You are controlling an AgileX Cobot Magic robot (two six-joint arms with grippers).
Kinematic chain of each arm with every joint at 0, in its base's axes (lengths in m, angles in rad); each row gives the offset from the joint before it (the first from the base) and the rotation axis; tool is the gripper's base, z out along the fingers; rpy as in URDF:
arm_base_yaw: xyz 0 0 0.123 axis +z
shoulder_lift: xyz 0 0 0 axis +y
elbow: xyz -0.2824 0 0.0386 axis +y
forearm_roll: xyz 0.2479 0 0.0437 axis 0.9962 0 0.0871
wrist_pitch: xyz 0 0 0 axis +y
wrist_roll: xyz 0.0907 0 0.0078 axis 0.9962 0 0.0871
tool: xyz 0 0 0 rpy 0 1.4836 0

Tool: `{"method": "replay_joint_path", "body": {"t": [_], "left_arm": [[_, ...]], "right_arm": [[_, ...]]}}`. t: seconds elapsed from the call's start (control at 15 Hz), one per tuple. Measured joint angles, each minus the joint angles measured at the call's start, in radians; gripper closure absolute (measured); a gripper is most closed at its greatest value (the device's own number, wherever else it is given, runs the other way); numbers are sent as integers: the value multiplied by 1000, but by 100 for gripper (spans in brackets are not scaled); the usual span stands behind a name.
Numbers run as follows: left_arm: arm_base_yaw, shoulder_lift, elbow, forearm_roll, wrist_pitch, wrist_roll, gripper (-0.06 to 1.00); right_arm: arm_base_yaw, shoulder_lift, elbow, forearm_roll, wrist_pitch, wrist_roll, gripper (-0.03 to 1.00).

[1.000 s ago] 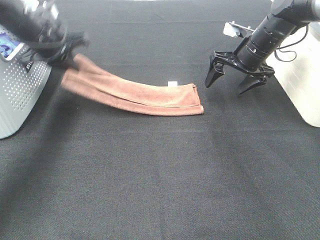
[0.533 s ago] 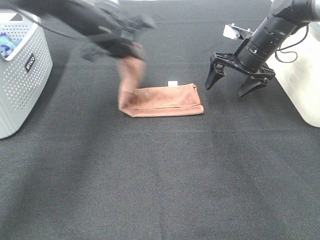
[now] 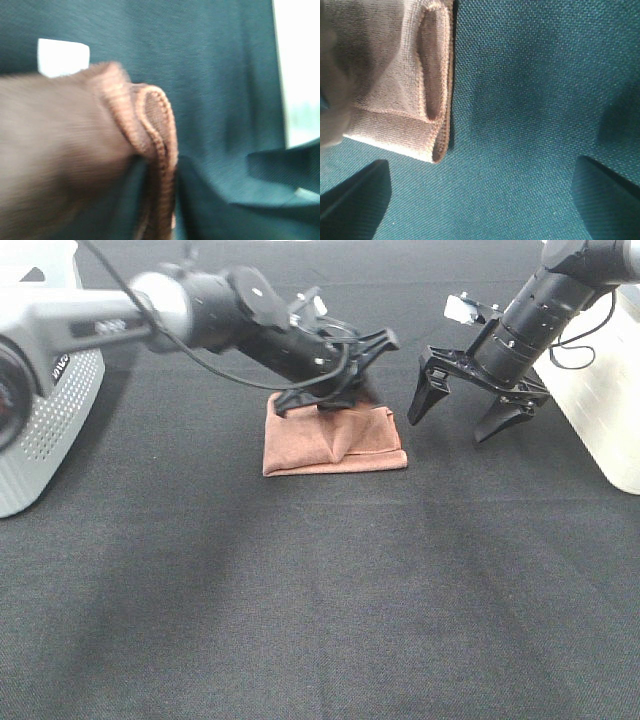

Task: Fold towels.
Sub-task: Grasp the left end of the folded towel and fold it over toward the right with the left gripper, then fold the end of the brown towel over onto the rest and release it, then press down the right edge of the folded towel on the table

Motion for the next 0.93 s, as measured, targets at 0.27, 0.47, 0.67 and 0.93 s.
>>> {"method": "replay_joint_path", "body": {"t": [0.27,0.47,0.67,0.93], "left_arm": [[-4,0,-3,-120,-59,-8,33],[15,-22,-3,-118,-66,11,32],[95,-137,-3,2,-60,189,32],[203,-261,-5,108,-3,300,32]], "right_arm": [[0,0,0,2,0,0,5],[0,-2,0,65,17,-27,5],[24,-13,0,283,26,-155,5],[142,-1,0,606,-54,-346,5]]}}
